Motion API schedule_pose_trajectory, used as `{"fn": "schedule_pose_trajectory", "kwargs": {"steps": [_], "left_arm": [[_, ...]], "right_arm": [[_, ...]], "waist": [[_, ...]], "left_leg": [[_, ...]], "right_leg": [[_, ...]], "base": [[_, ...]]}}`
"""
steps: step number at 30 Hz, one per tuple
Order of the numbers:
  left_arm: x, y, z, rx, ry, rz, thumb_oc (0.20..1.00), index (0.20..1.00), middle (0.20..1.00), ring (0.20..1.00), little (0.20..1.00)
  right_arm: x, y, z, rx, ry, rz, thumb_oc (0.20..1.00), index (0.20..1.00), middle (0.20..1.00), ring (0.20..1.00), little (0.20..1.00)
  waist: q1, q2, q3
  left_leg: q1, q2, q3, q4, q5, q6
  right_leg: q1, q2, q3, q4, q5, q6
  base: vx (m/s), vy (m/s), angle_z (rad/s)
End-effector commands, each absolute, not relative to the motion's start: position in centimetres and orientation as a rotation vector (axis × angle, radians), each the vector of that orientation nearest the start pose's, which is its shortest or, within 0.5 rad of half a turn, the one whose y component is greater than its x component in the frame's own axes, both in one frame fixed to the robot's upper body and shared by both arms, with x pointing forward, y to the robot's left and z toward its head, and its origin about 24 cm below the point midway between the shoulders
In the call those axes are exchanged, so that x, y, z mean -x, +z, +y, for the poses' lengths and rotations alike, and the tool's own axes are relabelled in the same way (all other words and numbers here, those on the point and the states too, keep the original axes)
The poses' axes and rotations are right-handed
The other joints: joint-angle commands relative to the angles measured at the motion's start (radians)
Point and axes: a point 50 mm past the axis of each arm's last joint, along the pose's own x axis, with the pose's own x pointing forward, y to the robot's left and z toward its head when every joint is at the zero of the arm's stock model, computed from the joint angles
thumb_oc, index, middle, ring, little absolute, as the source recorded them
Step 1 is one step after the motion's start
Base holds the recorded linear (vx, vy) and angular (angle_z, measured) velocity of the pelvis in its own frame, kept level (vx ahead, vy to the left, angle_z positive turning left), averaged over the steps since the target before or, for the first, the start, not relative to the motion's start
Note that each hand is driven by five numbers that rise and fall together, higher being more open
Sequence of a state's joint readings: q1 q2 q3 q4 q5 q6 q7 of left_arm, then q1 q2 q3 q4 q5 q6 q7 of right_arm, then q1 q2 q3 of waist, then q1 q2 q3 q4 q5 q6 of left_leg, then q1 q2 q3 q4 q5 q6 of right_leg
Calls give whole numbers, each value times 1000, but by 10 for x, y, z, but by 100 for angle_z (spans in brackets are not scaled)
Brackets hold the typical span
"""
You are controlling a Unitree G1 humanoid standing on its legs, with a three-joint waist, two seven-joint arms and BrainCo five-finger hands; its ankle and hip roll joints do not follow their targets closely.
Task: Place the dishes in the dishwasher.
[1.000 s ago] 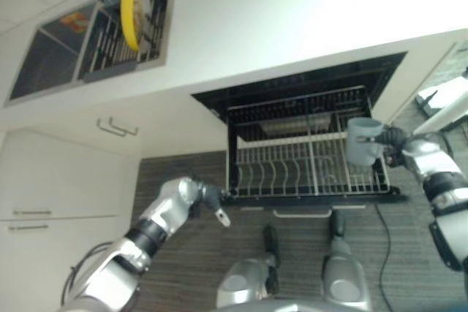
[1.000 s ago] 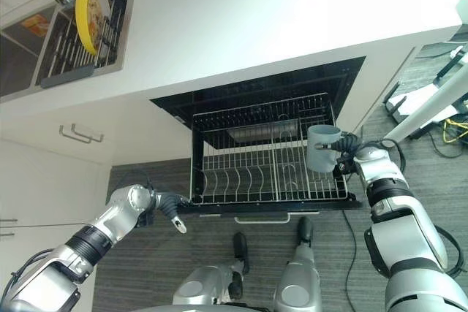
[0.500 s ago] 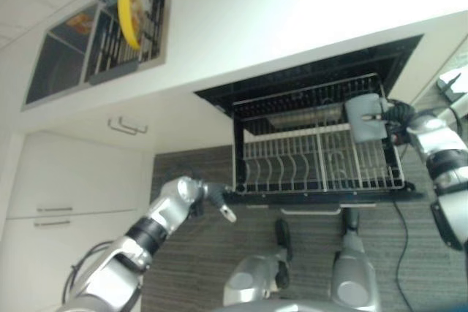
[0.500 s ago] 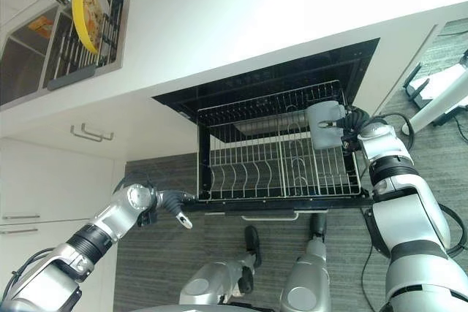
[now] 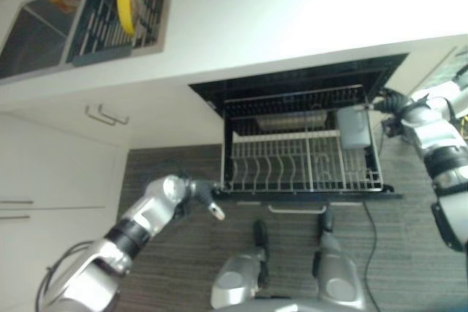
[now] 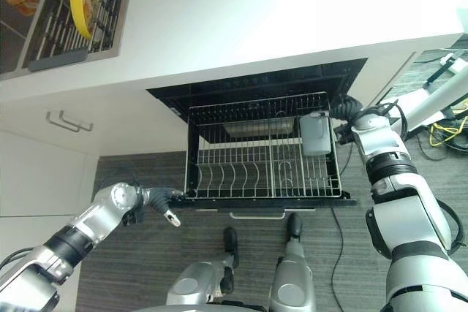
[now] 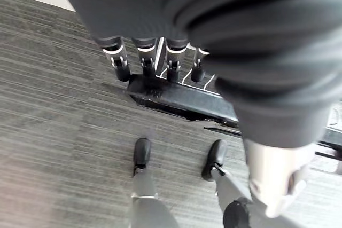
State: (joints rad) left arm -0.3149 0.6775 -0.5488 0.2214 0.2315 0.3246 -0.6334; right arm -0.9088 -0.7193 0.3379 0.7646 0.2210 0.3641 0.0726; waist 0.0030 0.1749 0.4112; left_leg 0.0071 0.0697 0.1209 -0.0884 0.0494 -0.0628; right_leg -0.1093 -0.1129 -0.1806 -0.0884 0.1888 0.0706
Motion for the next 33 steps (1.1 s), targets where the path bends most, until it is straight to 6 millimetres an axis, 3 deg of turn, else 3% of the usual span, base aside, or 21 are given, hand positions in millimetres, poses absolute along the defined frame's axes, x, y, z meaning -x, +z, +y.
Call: {"fn": "schedule_pose_trajectory", "kwargs": {"steps": [1, 6, 7, 9, 11, 13, 18, 25, 30, 33], "left_arm": [[-189, -55, 193, -723, -1019, 942, 1000, 1000, 1000, 1000, 1000], [-208, -15, 194, -568, -915, 740, 1000, 1000, 1000, 1000, 1000], [-225, 13, 200, -566, -848, 622, 1000, 1000, 1000, 1000, 1000], [-230, 25, 203, -569, -825, 584, 1000, 1000, 1000, 1000, 1000], [-244, 54, 213, -583, -768, 492, 1000, 1000, 1000, 1000, 1000], [-259, 98, 232, -610, -681, 372, 1000, 1000, 1000, 1000, 1000], [-269, 148, 249, -634, -544, 153, 1000, 1000, 1000, 1000, 1000], [-269, 177, 245, -591, -374, -183, 1000, 1000, 1000, 1000, 1000], [-260, 171, 240, -536, -343, -271, 1000, 1000, 1000, 1000, 1000], [-249, 163, 238, -385, -326, -335, 1000, 1000, 1000, 1000, 1000]], "right_arm": [[-380, 186, -290, 532, -196, 193, 1000, 1000, 1000, 1000, 1000], [-362, 177, -292, 539, -188, 139, 1000, 1000, 1000, 1000, 1000], [-354, 170, -293, 531, -193, 127, 1000, 1000, 1000, 1000, 1000], [-351, 166, -293, 525, -195, 124, 1000, 1000, 1000, 1000, 1000], [-342, 158, -294, 522, -198, 122, 1000, 1000, 1000, 1000, 1000], [-330, 149, -296, 505, -194, 119, 1000, 1000, 1000, 1000, 1000], [-314, 135, -293, 483, -180, 134, 1000, 1000, 1000, 1000, 1000], [-305, 117, -279, 438, -141, 150, 1000, 1000, 1000, 1000, 1000], [-292, 106, -268, 407, -106, 149, 1000, 1000, 1000, 1000, 1000], [-277, 103, -266, 341, -108, 109, 1000, 1000, 1000, 1000, 1000]], "waist": [[44, -30, 2], [34, -43, -21], [33, -44, -29], [32, -45, -32], [31, -49, -39], [25, -61, -50], [10, -77, -81], [-4, -82, -113], [-20, -97, -138], [-31, -115, -163]], "left_leg": [[-49, 3, -10, 10, -32, -20], [-25, 9, -5, 8, -36, -16], [-17, 9, -3, 7, -35, -16], [-15, 9, -2, 7, -35, -16], [-11, 10, 0, 8, -33, -16], [-5, 13, 6, 9, -31, -18], [13, 17, 13, 4, -35, -19], [33, 19, 24, 1, -42, -21], [51, 20, 34, 1, -51, -20], [78, 21, 49, 1, -62, -15]], "right_leg": [[-1, -91, -26, 100, -158, 83], [29, -90, -35, 90, -153, 85], [39, -90, -39, 84, -150, 85], [42, -91, -41, 83, -149, 85], [49, -92, -46, 81, -145, 85], [60, -92, -52, 78, -146, 84], [82, -84, -53, 68, -151, 81], [101, -82, -48, 65, -159, 81], [117, -79, -42, 63, -164, 84], [143, -77, -41, 54, -164, 90]], "base": [[-14, -28, 3], [-7, -49, 4], [0, -43, 2], [-5, -33, 4], [0, -60, 4], [8, -93, 3], [26, -69, 3], [5, -14, 0], [2, -28, -5], [-7, 2, -11]]}}
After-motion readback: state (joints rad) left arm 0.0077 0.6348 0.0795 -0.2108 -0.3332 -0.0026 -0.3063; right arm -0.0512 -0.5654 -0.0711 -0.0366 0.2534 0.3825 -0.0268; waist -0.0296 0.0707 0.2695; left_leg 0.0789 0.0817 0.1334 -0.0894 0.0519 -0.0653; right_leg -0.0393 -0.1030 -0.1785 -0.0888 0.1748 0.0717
